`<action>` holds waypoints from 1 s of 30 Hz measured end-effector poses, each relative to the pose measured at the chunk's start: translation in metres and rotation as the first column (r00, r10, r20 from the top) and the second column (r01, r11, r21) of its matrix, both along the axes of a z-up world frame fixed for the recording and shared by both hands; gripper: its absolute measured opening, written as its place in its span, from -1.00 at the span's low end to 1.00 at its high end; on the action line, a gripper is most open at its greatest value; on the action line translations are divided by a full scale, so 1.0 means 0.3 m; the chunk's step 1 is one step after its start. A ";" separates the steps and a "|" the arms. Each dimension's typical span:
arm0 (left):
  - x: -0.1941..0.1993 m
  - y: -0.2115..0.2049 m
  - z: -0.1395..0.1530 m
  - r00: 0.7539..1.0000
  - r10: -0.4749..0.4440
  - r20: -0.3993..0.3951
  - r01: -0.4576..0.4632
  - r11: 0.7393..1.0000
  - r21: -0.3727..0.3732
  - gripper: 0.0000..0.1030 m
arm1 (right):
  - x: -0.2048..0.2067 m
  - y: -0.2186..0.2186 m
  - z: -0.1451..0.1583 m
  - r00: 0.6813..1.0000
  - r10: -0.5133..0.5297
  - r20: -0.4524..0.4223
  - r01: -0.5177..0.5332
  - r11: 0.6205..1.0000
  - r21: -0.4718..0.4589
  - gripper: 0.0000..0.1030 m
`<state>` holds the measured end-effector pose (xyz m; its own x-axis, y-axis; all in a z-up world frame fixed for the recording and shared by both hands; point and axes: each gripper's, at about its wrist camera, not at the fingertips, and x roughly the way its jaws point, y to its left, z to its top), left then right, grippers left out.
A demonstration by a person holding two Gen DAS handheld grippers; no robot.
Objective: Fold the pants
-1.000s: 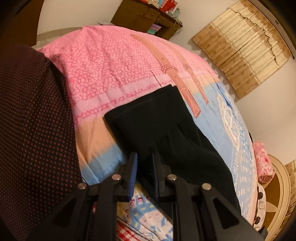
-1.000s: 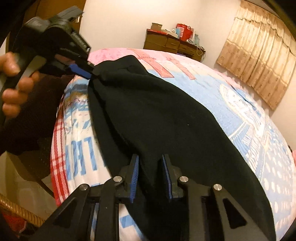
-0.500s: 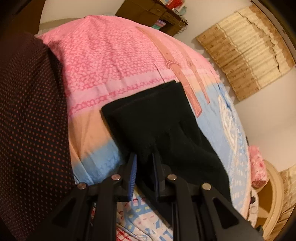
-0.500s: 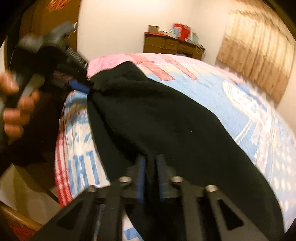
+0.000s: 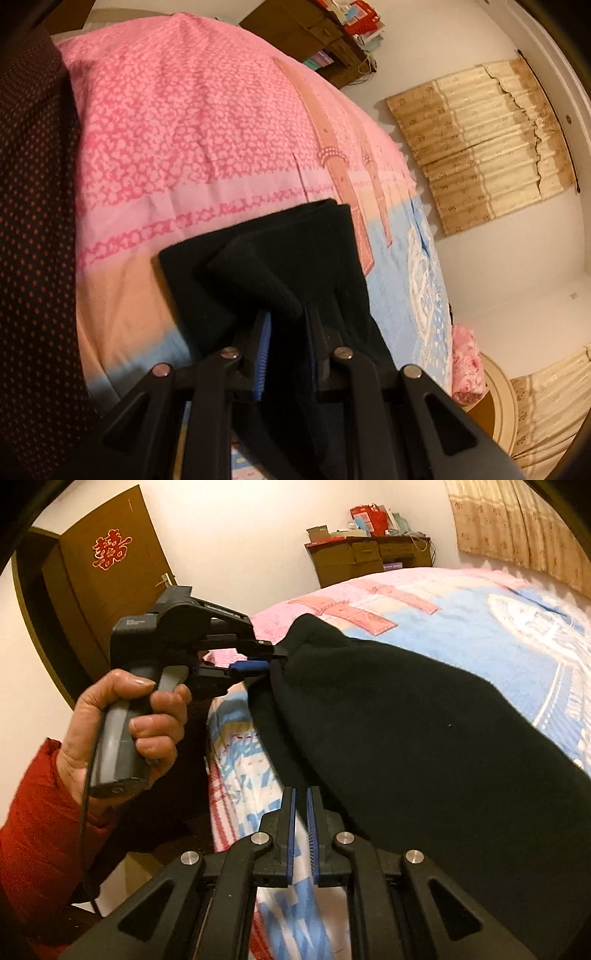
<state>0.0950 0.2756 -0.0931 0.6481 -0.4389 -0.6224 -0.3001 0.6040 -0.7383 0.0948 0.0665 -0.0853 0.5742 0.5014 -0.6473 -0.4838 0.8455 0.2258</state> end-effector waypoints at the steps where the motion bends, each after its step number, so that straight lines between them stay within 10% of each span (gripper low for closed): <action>1: -0.009 0.012 -0.002 1.000 0.001 0.003 -0.001 1.000 0.004 -0.68 | -0.005 -0.005 0.007 1.000 -0.002 0.017 0.002 1.000 0.000 -0.87; 5: -0.036 0.017 0.005 1.000 0.019 0.012 -0.019 1.000 0.011 -0.68 | -0.011 -0.028 0.039 0.999 -0.005 0.054 0.004 1.000 0.017 -0.72; 8: -0.027 0.001 0.025 1.000 0.020 0.020 -0.020 1.000 0.015 -0.68 | -0.001 -0.033 0.028 0.998 -0.023 0.062 0.022 1.000 0.022 0.35; 12: -0.014 0.004 0.047 0.999 0.026 0.030 -0.027 1.000 0.015 -0.68 | 0.014 0.012 0.006 0.995 -0.035 0.096 0.042 0.996 -0.075 0.35; 23: 0.032 -0.011 0.045 1.000 0.026 0.015 -0.026 1.000 0.018 -0.68 | 0.060 0.072 -0.050 0.979 -0.079 0.187 0.141 0.928 -0.344 -0.88; 30: -0.024 0.036 0.117 0.996 0.047 0.074 -0.051 0.997 0.063 -0.68 | 0.026 0.095 0.039 0.979 -0.036 0.202 0.091 0.958 -0.273 -0.94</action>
<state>0.0876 0.2862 -0.0579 0.7124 -0.3657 -0.5990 -0.2773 0.6374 -0.7189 0.1026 0.0950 -0.0736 0.7266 0.2743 -0.6299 -0.4376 0.8916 -0.1166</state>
